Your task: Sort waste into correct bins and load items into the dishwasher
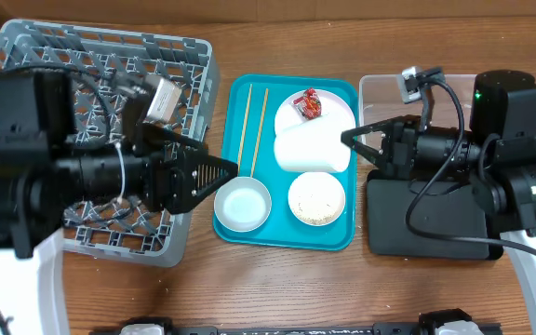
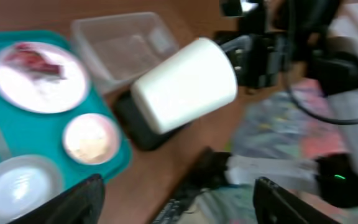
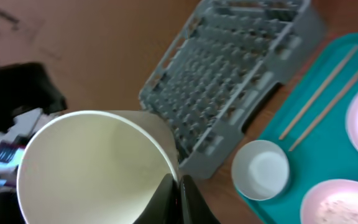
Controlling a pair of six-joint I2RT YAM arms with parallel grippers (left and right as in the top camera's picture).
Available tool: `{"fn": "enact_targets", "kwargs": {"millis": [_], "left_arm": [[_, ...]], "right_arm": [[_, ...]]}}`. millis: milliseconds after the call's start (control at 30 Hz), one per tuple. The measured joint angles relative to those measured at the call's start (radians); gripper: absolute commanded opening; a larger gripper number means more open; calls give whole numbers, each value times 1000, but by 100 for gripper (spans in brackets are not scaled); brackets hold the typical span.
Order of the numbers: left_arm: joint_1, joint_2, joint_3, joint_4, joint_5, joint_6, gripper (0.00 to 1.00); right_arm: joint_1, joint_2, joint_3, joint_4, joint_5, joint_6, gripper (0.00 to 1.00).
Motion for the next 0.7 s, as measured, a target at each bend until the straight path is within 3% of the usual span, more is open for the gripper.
{"fn": "enact_targets", "kwargs": {"millis": [267,400,700], "left_arm": [[1,147,-36,-56,313,121,83],[1,176,-113,-57,403,159,88],[-32,182,-216,-55,505,229,86]], "right_arm": [[0,0,0,75,-106,-23,4],[0,0,0,130,-150,-20,4],[34,5,0,270,-168,62,4]]}}
